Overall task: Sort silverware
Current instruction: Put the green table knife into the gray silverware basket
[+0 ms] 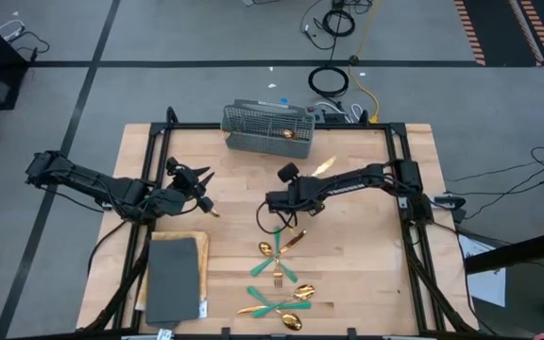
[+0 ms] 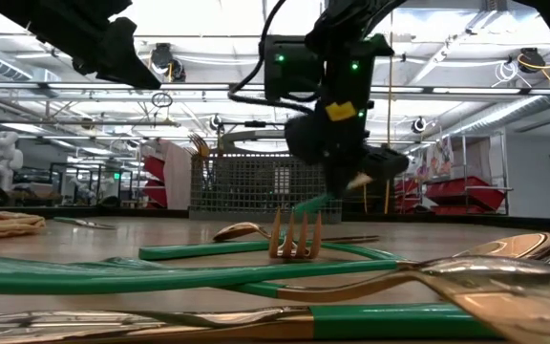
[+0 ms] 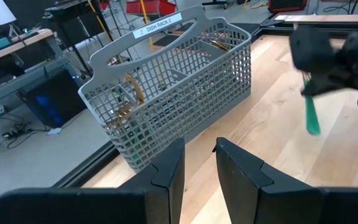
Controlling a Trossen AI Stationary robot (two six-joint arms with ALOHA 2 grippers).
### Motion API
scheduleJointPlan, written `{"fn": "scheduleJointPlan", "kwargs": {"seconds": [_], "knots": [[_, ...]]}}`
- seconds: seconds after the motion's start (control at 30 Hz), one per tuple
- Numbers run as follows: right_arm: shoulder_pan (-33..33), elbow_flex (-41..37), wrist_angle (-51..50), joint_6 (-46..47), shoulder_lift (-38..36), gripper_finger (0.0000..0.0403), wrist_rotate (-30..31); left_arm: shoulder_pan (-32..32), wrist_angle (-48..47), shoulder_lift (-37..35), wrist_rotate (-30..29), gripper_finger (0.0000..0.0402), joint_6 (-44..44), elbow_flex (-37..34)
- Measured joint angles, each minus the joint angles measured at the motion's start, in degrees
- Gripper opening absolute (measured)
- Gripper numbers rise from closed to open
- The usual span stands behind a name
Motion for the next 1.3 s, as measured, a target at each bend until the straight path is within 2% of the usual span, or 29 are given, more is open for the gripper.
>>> {"fn": "scheduleJointPlan", "kwargs": {"seconds": [0.1,0.23,0.33,0.5,0.63,0.7,0.97,1.13,1.3], "knots": [[0.53,0.02,-0.34,-3.48,-0.08,0.0000,7.71,-0.02,-0.28,0.00,0.00,0.0099,-0.02,0.00],[0.30,0.02,-0.36,-6.67,-0.08,0.0000,12.86,0.00,-0.32,0.00,0.00,0.0099,-0.02,0.00],[-0.07,0.07,-0.36,-7.79,-0.10,0.0000,19.06,-0.02,-0.48,0.00,0.02,0.0099,-0.04,0.00],[-1.39,0.09,0.23,-10.31,-0.89,0.0000,25.15,-0.02,-0.80,0.00,0.01,0.0099,-0.05,-0.01],[-2.28,0.09,1.12,-12.47,-1.97,0.0000,32.31,-0.02,-0.61,0.02,0.02,0.0099,-0.07,-0.23],[-2.55,0.09,3.96,-13.20,-3.61,0.0000,33.56,-0.02,-0.59,0.02,0.02,0.0099,-0.66,-0.85],[-2.24,0.11,20.66,-16.68,-13.18,0.0000,22.54,-0.02,-0.62,0.02,-0.26,0.0099,-5.97,-5.03],[-2.41,0.11,34.48,-16.65,-19.09,0.0000,3.55,-0.02,-0.37,0.00,-0.46,0.0099,-7.36,-5.35],[-3.43,0.11,43.41,-15.72,-24.05,0.0000,-9.01,-0.02,-0.28,0.00,-0.50,0.0099,-7.41,-5.37]]}}
